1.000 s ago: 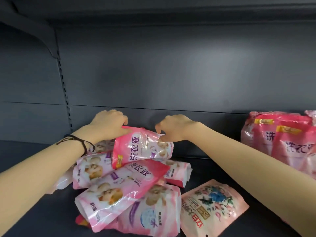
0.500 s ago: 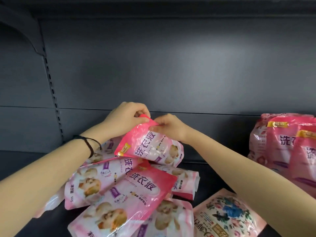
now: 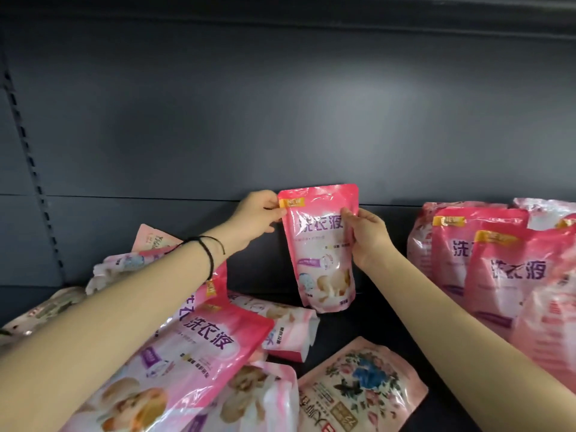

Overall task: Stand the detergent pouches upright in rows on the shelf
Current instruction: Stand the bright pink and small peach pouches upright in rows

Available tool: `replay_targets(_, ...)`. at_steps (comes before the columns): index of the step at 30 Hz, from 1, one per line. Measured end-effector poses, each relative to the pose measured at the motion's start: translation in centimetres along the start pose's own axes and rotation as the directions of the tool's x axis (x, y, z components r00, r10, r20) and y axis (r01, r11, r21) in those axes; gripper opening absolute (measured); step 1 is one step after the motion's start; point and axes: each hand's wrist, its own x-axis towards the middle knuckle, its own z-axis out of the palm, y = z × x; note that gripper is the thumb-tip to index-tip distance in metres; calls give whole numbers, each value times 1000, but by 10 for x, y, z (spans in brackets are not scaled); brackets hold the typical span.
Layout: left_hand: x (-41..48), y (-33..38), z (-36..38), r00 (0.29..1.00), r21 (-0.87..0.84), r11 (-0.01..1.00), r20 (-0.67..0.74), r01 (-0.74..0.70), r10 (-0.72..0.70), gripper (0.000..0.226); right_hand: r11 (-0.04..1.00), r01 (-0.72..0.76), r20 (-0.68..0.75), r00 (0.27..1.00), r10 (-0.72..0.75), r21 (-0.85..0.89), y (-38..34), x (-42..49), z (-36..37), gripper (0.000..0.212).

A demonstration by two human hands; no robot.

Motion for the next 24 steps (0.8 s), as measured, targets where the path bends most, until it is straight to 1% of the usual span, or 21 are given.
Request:
replay_targets(3,6,8,31,999,-80,996,46,27,-23,5,998,17,-88,996,-13,52,6,1,-21,14)
replay_targets(6,9,12,46,999,-63,998,27,-14,16,5,998,69,-141,988,-68,2,8,-1,-34,11)
replay_targets(8,7,14,47,998,-80,996,60,-26,31,6,988,99,-189,974,-121,-121,4,-1,-36,12)
replay_targets(9,5,14,45,996,-84,996,84,-33,40,8,968,126,-221,960,-174,-217,2,-1,-36,13)
replay_targets(10,3,14,44,993,-70,997,107,-40,48,10,925,160,-244,936,-253,-344,-2,-2,-37,15)
replay_targets(11,0,15,42,991,-36,998,125,-48,52,12,848,188,-241,908,-342,-495,-7,-4,-38,16)
replay_targets(12,-2,15,40,988,23,998,142,-55,52,16,739,201,-211,881,-423,-644,-14,-6,-40,17)
replay_targets(13,-5,15,38,986,111,992,163,-64,46,19,613,194,-160,866,-474,-766,-22,-10,-41,20)
replay_targets(14,-9,14,34,981,228,970,188,-87,43,23,483,180,-98,863,-495,-857,-31,-13,-42,23)
replay_targets(15,-14,13,29,974,380,914,219,-142,60,27,334,152,-33,872,-488,-930,-39,-16,-43,25)
replay_targets(16,-18,11,21,958,549,802,268,-236,99,29,168,119,29,888,-458,-979,-47,-18,-43,26)
replay_targets(17,-22,8,13,930,693,631,339,-347,139,29,31,93,74,918,-390,-995,-54,-23,-41,25)
replay_targets(18,-28,6,6,890,771,452,428,-449,155,27,-72,88,106,950,-293,-993,-60,-27,-36,22)
replay_targets(19,-33,4,-1,845,784,320,515,-532,141,25,-146,102,127,978,-168,-984,-65,-34,-29,15)
replay_targets(20,-38,2,-8,806,771,245,582,-588,105,23,-206,130,144,988,-54,-970,-67,-40,-21,10)
replay_targets(21,-43,0,-13,779,754,214,623,-621,69,23,-256,168,166,986,30,-952,-67,-44,-13,16)
replay_targets(23,-52,-5,-21,750,733,180,660,-656,44,25,-365,261,228,965,131,-894,-62,-52,2,29)
replay_targets(24,-56,-8,-24,739,725,161,672,-670,49,25,-411,312,265,949,170,-857,-59,-56,9,30)
